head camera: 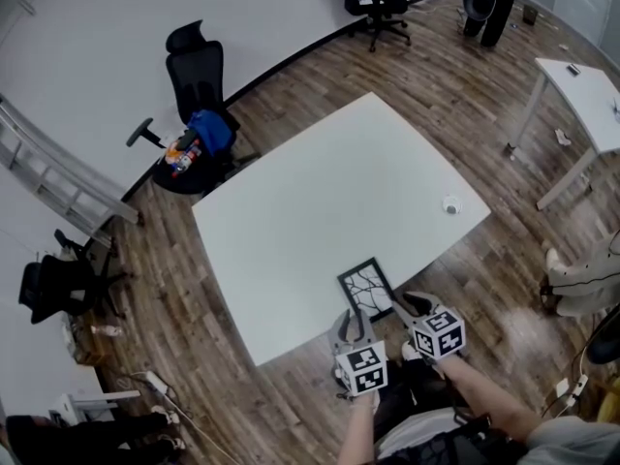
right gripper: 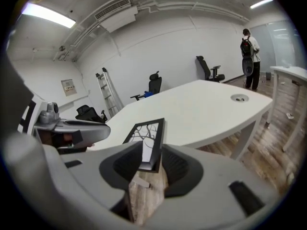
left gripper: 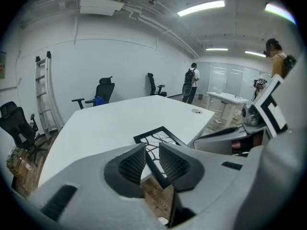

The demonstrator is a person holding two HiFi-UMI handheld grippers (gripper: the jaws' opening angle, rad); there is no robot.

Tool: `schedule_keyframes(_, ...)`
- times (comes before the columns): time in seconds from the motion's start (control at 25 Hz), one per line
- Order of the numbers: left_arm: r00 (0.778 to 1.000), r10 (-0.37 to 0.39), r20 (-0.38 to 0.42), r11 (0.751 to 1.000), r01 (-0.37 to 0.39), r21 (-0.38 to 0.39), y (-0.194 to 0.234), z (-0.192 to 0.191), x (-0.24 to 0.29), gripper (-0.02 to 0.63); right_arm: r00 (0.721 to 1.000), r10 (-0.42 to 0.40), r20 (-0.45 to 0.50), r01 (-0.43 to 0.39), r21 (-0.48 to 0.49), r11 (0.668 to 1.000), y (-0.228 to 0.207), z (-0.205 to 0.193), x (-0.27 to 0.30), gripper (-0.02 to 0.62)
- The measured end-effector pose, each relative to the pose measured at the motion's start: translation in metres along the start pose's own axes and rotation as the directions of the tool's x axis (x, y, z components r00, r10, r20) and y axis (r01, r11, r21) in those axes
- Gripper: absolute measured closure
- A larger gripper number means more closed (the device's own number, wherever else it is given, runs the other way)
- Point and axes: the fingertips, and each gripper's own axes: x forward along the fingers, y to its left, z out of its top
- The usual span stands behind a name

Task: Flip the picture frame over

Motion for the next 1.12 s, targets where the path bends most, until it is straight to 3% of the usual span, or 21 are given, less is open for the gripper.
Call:
schedule_keyframes(0.24,0.998,-0.020,-0.065,1.000,0.021,0.015,-0.004,-0.011,0.015,0.534,0.993,0.101,-0.068,-0.091,0.136,0.987,-0.004,-0.018,0.014,0.441)
schedule_keyframes(0.6,0.990,-0.047,-0.135,0.999,0.048,0.007,-0.005,-0.022,0.038,0.534,0.981,0.169,-0.100,-0.146,0.206,0.968,-0.008,-0.025,0.028,0.440)
schedule_keyframes(0.84,0.979,-0.071,-0.191,0.997,0.069,-0.017,-0.006,-0.030,0.054,0.535,0.958,0.269,-0.099,-0.229,0.299,0.927,-0.001,-0.025,0.034,0.440)
schedule_keyframes(1.12,0.981,-0.065,-0.185,0.998,0.061,-0.027,-0.001,-0.031,0.057,0.535,0.938,0.338,-0.076,-0.288,0.368,0.884,0.004,-0.020,0.028,0.473)
